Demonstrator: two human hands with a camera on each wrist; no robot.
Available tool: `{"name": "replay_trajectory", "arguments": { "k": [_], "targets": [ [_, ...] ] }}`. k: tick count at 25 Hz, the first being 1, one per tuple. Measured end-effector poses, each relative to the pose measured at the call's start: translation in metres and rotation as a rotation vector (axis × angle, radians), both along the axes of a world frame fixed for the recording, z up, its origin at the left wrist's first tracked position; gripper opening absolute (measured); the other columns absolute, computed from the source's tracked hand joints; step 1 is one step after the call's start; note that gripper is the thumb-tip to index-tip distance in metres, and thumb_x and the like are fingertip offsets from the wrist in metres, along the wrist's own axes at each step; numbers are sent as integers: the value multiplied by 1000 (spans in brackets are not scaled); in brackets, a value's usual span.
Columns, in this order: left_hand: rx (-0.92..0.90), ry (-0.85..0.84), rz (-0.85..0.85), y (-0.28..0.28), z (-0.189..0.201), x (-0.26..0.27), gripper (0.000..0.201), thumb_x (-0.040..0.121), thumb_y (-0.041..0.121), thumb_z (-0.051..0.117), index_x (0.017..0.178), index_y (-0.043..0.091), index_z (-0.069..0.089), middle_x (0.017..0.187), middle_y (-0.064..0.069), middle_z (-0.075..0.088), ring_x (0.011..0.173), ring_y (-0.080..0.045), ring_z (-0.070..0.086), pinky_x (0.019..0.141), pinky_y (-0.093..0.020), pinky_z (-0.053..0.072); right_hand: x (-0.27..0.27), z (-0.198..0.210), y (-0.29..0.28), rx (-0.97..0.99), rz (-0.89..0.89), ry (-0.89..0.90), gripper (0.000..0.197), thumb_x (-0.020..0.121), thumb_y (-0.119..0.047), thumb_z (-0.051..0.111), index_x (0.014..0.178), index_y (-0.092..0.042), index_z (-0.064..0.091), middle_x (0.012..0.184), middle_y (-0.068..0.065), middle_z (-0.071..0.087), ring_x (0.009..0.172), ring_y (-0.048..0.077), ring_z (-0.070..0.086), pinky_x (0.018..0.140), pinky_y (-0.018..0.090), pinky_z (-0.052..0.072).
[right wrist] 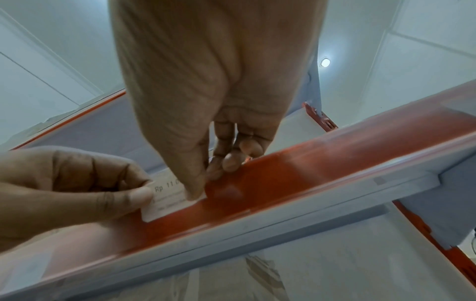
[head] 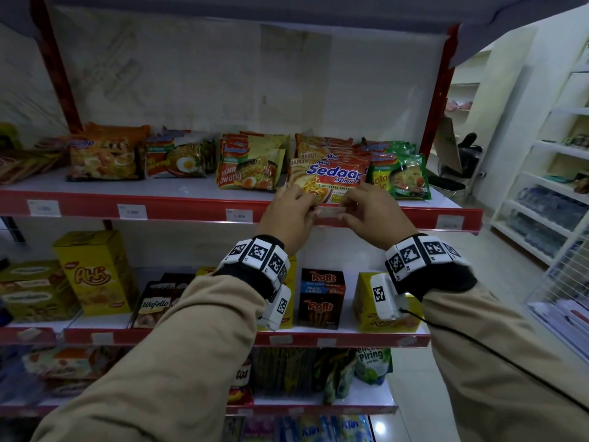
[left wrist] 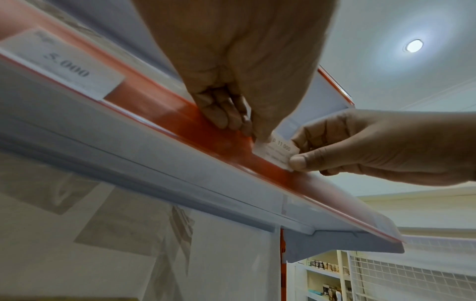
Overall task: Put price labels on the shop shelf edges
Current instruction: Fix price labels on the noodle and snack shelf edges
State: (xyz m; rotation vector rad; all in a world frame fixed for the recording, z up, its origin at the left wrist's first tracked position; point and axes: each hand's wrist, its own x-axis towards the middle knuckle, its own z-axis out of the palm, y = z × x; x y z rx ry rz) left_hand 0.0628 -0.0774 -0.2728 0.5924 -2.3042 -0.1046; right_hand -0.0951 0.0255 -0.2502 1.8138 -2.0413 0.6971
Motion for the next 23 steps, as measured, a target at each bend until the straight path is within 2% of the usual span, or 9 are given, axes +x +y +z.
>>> {"name": "replay_trajectory", "arguments": {
  "k": [3, 7, 12, 18, 23],
  "targets": [
    [-14, -41, 13, 2, 1, 0, 22, 95, 26, 53, 105, 10, 63, 104, -9, 53, 102, -25, 42, 79, -34, 40, -1, 1, 1, 74, -52, 51, 19, 85, -27, 66, 99, -15, 66, 98, 8, 57, 96, 27, 50, 82, 36, 42],
    [-40, -83, 38, 2, 2, 0, 25, 96, 29, 49, 104, 10, 64, 103, -8, 51, 102, -24, 41, 76, -29, 33, 0, 1, 2, 95, -69, 76, 18, 88, -28, 64, 101, -16, 67, 101, 8, 55, 98, 26, 47, 82, 36, 39],
    [-28, -121, 55, 3, 3, 2, 26, 97, 29, 48, 107, 11, 64, 107, -8, 51, 104, -24, 41, 82, -33, 39, 2, -2, 7, 61, -48, 45, 17, 88, -27, 63, 102, -17, 61, 101, 6, 55, 95, 24, 45, 82, 34, 37],
    [-2, -113, 52, 6, 3, 2, 23, 97, 28, 48, 107, 11, 61, 109, -8, 52, 107, -25, 41, 83, -35, 41, 5, -4, 7, 103, -101, 123, 20, 93, -28, 56, 105, -14, 65, 108, 9, 53, 102, 26, 42, 85, 35, 37],
    [7, -128, 28, 4, 4, 3, 21, 97, 25, 48, 107, 11, 60, 109, -10, 53, 107, -26, 41, 82, -35, 40, 4, -5, 9, 83, -73, 11, 17, 87, -25, 65, 102, -17, 64, 103, 5, 54, 99, 25, 44, 87, 35, 38]
  ]
}}
